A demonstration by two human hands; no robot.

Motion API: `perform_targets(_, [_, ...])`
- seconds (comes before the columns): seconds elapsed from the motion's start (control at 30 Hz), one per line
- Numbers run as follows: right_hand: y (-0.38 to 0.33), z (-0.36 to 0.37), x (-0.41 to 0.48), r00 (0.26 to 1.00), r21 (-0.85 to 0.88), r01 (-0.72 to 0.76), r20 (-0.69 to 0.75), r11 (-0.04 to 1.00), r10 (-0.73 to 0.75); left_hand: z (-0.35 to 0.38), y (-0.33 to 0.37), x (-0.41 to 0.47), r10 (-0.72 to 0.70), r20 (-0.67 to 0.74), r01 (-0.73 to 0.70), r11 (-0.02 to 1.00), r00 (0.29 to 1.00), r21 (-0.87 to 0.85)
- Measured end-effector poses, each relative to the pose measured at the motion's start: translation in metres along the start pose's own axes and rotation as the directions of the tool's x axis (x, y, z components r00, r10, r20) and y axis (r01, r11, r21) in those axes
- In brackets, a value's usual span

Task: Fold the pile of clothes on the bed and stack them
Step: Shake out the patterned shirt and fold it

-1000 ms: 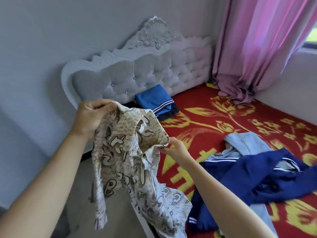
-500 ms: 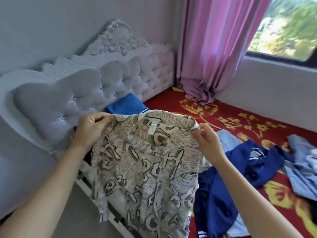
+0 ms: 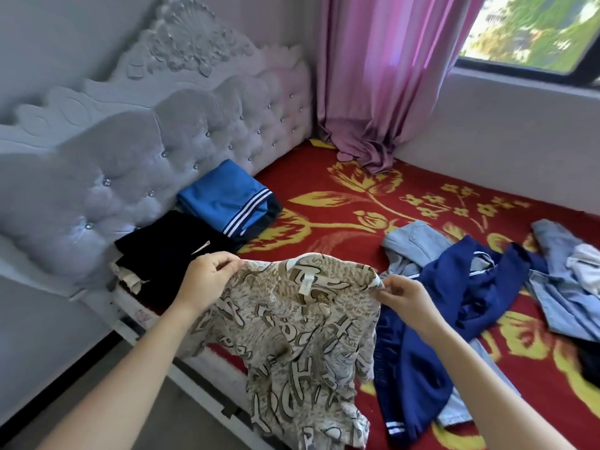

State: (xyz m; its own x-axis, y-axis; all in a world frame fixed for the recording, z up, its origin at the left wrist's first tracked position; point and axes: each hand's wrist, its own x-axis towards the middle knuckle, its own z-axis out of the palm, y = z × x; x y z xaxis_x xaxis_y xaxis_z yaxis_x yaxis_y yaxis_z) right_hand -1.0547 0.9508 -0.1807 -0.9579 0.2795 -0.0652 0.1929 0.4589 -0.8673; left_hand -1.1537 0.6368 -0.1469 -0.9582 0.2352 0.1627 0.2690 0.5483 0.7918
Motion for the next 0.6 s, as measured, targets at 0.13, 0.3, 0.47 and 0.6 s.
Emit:
perform_targets(0.13, [0.018,0.009,0.028,0.995,-0.054,-0.055,0.081,0.997,0.059,0.011,-0.009,0.023,-0.101,0.133,0.068,0.97,0.986,0.233])
perform_targets(0.3, [0.043,0.021,0.063,0.988,-0.147,-0.084,0.115,0.986,0.101,0.03,-0.041,0.044,-0.304,0.224,0.229,0.924,0.926,0.307])
perform_targets(0.47, [0.041,0.02,0.097,0.967,-0.101,-0.192,0.149,0.976,0.205,0.051,-0.048,0.087,-0.281,0.198,0.224,0.937,0.939,0.267])
perform_targets(0.6, [-0.004,0.003,0.171,0.976,0.003,-0.202,-0.077,0.979,0.202,0.062,-0.023,0.183,-0.116,0.061,0.105,0.981,0.991,0.161])
